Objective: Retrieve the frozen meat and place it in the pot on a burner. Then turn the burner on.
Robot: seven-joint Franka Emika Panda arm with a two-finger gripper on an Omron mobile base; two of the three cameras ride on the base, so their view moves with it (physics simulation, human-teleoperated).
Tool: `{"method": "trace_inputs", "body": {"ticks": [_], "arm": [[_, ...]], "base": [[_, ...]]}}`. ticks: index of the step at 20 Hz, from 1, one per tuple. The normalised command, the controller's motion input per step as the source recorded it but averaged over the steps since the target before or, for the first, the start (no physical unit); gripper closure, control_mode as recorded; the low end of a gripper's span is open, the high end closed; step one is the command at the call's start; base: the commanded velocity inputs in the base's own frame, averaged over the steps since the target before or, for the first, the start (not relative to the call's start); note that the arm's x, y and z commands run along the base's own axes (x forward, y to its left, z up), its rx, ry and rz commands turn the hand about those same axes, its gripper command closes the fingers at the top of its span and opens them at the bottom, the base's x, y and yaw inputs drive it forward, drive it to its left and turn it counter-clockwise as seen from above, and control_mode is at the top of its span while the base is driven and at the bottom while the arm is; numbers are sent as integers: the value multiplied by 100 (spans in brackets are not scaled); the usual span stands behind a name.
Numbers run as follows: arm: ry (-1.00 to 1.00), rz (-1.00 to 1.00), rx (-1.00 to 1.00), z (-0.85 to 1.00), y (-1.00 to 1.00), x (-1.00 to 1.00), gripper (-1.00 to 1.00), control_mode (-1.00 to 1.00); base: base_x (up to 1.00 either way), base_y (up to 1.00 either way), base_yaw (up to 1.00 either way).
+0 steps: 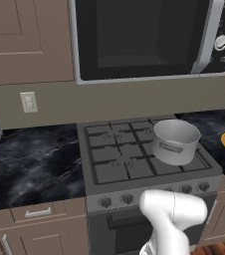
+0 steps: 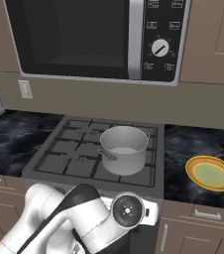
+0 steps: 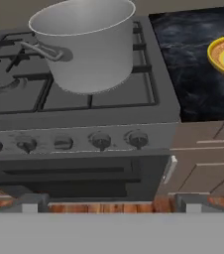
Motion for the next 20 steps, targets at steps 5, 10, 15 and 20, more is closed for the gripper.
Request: {"method": "trace_inputs", "body": {"ticks": [5, 10, 15, 20], "arm": [[-11, -4, 2, -18, 0, -4, -100, -100], [-29, -4, 0, -51, -6, -3, -100, -100], [-27, 0, 0, -53, -11, 0, -100, -100], [-17, 0, 0, -37, -2, 0, -100, -100]], "base": [[0, 0, 0], [0, 0, 0], [0, 0, 0], [0, 0, 0]]}}
